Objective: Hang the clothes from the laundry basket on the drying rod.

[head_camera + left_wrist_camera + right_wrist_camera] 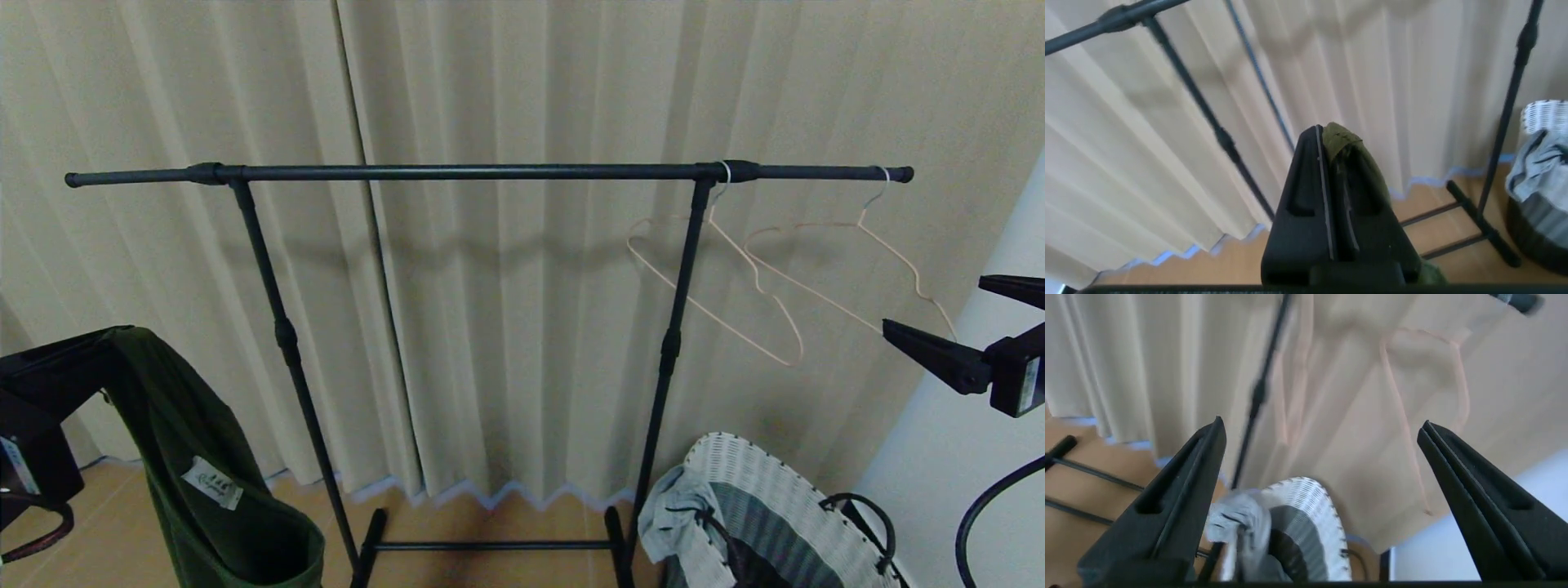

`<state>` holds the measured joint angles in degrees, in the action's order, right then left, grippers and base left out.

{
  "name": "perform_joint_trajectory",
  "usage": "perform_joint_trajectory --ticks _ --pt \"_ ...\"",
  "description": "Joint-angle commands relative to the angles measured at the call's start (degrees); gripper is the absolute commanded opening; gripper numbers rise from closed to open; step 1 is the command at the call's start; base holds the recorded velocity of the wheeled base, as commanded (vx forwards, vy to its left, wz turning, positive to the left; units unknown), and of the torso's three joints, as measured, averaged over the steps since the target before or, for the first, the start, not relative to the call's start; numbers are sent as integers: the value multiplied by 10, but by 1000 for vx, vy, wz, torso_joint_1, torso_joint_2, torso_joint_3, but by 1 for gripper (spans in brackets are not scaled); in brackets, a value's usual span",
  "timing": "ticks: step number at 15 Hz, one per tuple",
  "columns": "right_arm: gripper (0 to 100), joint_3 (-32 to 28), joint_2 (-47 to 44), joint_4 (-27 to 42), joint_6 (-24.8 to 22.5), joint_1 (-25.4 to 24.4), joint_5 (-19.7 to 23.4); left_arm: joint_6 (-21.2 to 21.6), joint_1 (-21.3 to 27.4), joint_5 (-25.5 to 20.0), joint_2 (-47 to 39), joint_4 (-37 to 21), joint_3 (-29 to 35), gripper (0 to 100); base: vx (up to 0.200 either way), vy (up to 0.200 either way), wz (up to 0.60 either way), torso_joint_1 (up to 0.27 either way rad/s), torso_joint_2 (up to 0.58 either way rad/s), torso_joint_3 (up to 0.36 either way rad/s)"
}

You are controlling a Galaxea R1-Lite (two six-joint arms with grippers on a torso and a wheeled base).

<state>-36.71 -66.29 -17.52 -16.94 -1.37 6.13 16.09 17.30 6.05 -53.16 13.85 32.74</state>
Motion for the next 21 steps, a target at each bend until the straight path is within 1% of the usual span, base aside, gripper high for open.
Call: perform_joint_trajectory --ticks 1,5,8,10,14,16,19,21 --pt "100 0 0 -1 0 0 0 1 0 0 -1 0 0 0 0 -200 0 7 2 2" --pt "100 1 1 1 0 3 -1 1 0 0 -3 0 0 0 0 -200 0 2 2 1" --pt "100 -3 0 1 0 6 -5 10 1 0 -2 1 -5 0 0 0 0 0 0 0" --pt "100 -6 -3 3 -1 24 -4 11 1 0 -1 1 -5 0 0 0 0 0 0 0" --pt "100 -6 -15 2 0 33 -4 16 0 1 -5 0 0 0 0 0 0 0 0 0" --pt "100 -8 -22 2 -1 47 -4 17 -1 2 -5 0 3 0 0 0 0 0 0 0" --pt "100 -21 -37 2 -1 71 -4 17 0 1 -5 0 0 0 200 0 0 -7 -1 6" --pt "100 -28 -39 5 -1 77 -5 17 0 1 -4 0 -3 0 200 0 0 2 -7 2"
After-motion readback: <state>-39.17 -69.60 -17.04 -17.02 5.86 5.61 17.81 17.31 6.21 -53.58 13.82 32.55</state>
